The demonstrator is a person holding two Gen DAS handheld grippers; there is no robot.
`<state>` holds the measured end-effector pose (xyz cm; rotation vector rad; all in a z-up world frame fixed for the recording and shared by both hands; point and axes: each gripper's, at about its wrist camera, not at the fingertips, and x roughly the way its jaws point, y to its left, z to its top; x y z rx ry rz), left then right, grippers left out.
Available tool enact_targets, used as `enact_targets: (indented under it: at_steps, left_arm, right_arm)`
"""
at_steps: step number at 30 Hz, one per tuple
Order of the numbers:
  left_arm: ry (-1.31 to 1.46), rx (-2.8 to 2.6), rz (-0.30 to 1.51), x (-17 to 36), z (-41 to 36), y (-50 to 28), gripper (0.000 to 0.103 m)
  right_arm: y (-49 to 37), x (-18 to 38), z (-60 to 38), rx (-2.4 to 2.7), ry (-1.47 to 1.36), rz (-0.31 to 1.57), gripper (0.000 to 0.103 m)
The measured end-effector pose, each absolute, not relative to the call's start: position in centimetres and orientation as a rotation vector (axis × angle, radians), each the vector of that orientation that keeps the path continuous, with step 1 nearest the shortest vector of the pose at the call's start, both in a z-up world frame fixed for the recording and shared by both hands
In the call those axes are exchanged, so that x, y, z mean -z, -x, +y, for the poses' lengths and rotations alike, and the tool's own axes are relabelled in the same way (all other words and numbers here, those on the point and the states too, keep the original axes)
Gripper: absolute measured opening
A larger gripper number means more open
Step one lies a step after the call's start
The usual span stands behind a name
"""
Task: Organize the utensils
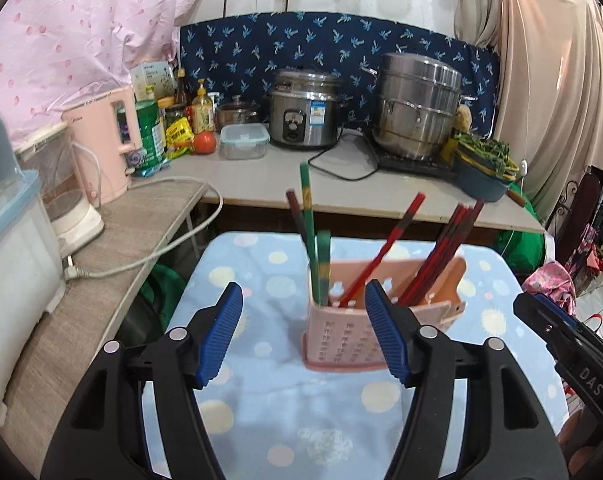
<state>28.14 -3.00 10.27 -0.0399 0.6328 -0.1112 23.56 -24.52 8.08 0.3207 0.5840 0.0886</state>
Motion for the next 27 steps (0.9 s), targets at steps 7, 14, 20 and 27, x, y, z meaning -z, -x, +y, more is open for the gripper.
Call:
enact_targets:
  at_steps: [7, 14, 20, 27]
  left_arm:
    - [0.019, 0.066, 0.681, -7.9, -2.3, -25.2, 0.069]
    - [-0.017, 0.014, 0.684, -6.5, -1.9, -22.4, 0.084]
    - [-0.036, 0.008, 0.686, -5.7, -2.2, -20.2, 0.091]
    - [-0.032, 0.02, 0.725, -4.4, -2.9, -18.1, 0.093]
  right_arm:
    - [-19.7, -6.1, -23.4, -0.033, -0.249, 0.621, 0.049]
    - [-16.6, -4.9, -23.4, 0.016, -0.219, 0.65, 0.059]
    - [-14.3, -4.7, -23.0, 0.043, -0.18, 0.646, 0.062]
    - [-12.3, -4.5, -22.9, 0.028, -0.198, 0.654, 0.074]
